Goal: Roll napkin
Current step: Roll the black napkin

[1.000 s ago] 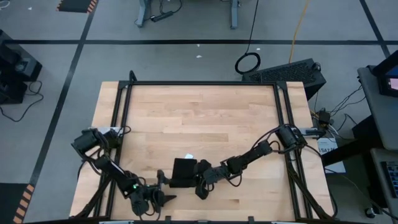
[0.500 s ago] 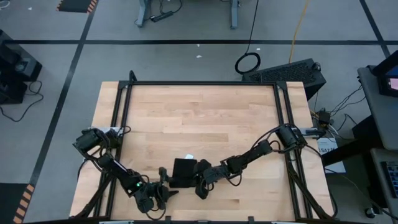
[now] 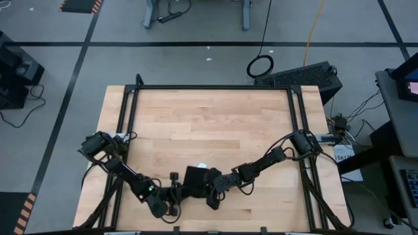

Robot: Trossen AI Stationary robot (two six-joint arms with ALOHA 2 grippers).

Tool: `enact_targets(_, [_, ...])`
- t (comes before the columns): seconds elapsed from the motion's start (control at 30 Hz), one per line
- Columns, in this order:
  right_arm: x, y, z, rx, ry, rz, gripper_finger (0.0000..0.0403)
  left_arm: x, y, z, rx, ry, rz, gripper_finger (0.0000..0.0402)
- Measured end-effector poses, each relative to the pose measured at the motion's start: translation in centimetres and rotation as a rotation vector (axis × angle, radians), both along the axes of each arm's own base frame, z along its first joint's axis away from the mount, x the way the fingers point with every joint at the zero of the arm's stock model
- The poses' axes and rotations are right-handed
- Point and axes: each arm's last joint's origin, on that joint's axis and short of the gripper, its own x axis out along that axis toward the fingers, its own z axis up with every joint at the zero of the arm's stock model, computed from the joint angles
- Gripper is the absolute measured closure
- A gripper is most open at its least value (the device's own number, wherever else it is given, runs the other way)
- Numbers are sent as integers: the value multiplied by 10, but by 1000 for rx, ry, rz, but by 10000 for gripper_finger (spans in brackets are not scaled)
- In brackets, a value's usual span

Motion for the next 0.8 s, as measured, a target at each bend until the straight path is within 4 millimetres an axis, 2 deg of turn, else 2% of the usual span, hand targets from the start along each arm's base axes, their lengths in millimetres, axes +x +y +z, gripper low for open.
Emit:
enact_targets(0.13, [-1, 0, 4, -24, -1, 24, 299, 3, 3, 0, -24, 10, 11, 338])
enact_targets(0.2, [-4, -1, 7, -54, 30, 47, 267, 4, 3, 2, -36, 11, 10, 356])
enact_targets(0.43, [-30, 0, 40, -336, 137, 119, 144, 7, 8, 21, -135, 29, -24, 353])
enact_targets(0.5, [-37, 4, 55, -418, 116, 111, 118, 11, 11, 27, -179, 47, -41, 349])
enact_targets(0.63, [-51, 19, 75, -558, 36, 69, 98, 20, 23, 33, -270, 78, -29, 346])
enact_targets(0.8, [-65, 49, 66, -621, -137, 13, 102, 33, 39, 34, -379, 126, -5, 344])
